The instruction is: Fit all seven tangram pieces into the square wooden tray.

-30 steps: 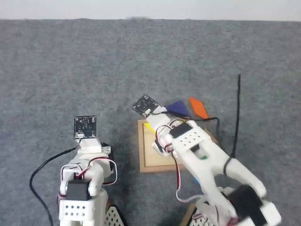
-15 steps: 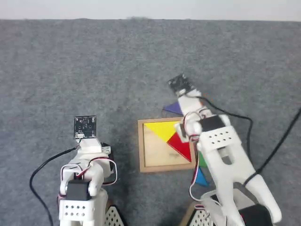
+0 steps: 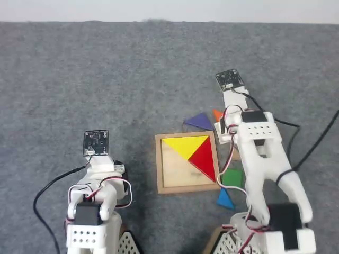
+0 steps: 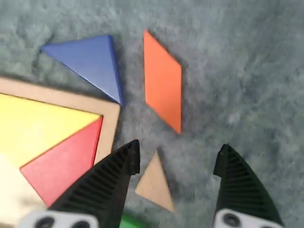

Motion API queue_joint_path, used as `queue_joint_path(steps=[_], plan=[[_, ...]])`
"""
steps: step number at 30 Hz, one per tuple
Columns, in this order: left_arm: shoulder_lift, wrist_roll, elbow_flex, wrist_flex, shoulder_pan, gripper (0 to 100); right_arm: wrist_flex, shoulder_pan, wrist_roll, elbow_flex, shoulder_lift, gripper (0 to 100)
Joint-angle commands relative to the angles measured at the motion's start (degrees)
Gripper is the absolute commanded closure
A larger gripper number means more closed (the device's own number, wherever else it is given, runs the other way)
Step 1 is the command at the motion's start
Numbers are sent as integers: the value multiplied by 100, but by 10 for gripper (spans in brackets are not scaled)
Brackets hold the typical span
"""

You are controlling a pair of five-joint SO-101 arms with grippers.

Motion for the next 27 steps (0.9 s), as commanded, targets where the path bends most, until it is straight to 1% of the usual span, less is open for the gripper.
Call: queue_joint_path(steps=[1, 6, 13, 18, 23, 25, 27], plan=[[-114, -53, -66, 9, -35, 987, -163, -13, 149, -545, 101, 731], [-114, -53, -66, 9, -35, 987, -127, -22, 9, -1310, 971, 731], [-114, -53, -66, 9, -35, 987, -127, -22, 35, -2567, 2563, 733], [-114, -53, -66, 9, -35, 987, -127, -48, 325, -2690, 2985, 734], [-114, -53, -66, 9, -35, 987, -127, -57, 316, -2681, 3187, 738], [-114, -53, -66, 9, -35, 987, -127, -57, 316, -2681, 3257, 774], [-114, -53, -66, 9, -35, 987, -127, -57, 334, -2690, 3257, 835]])
